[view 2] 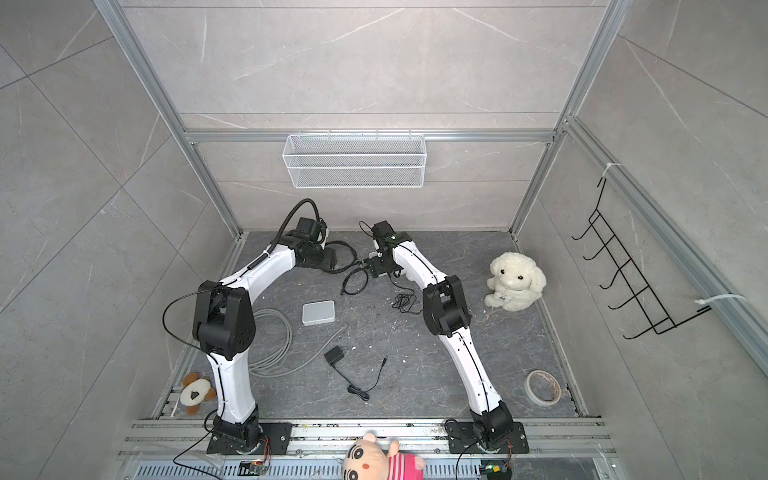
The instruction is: Insert the plug into the switch port
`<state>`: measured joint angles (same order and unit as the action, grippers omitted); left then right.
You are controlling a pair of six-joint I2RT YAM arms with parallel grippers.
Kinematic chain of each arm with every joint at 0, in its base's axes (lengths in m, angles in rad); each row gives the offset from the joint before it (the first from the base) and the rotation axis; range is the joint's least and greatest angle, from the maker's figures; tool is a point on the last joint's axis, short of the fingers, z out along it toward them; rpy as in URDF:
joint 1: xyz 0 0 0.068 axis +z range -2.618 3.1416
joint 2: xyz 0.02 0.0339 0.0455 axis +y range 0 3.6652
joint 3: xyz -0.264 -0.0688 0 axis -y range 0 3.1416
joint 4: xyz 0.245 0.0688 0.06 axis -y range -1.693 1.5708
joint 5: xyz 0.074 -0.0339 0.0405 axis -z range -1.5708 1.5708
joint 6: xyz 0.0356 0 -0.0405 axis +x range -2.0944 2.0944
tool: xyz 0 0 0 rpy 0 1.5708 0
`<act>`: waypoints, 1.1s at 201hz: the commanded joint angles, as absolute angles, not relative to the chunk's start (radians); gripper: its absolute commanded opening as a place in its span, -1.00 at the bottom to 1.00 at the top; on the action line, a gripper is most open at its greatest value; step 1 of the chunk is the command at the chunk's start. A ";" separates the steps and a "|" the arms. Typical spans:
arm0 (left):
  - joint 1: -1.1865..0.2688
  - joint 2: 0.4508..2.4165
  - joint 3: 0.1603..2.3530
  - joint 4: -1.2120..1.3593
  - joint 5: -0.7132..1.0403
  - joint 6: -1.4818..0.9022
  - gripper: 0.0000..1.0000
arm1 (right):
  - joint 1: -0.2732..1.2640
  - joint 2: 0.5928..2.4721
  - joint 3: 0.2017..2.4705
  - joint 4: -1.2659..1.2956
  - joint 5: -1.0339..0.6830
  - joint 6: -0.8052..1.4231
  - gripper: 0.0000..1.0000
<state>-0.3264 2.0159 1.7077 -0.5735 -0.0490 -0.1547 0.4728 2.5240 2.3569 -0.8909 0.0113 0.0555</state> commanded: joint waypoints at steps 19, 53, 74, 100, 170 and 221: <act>-0.319 1.967 1.697 -0.633 -0.118 -0.237 0.36 | 0.483 2.243 2.091 -0.745 -0.121 0.057 0.70; -0.319 1.917 1.593 -0.657 -0.124 -0.311 0.33 | 0.513 2.103 1.825 -0.634 -0.297 0.065 0.57; -0.318 1.879 1.500 -0.651 -0.091 -0.361 0.26 | 0.549 2.046 1.687 -0.571 -0.357 0.098 0.43; -0.321 1.804 1.352 -0.583 0.020 -0.382 0.11 | 0.591 1.990 1.546 -0.491 -0.384 0.214 0.29; -0.396 1.642 1.153 -0.600 -0.015 -0.435 -0.09 | 0.612 1.976 1.421 -0.424 -0.476 0.335 0.04; -0.497 1.608 1.134 -0.655 -0.035 -0.545 0.13 | 0.613 1.923 1.364 -0.467 -0.479 0.321 0.04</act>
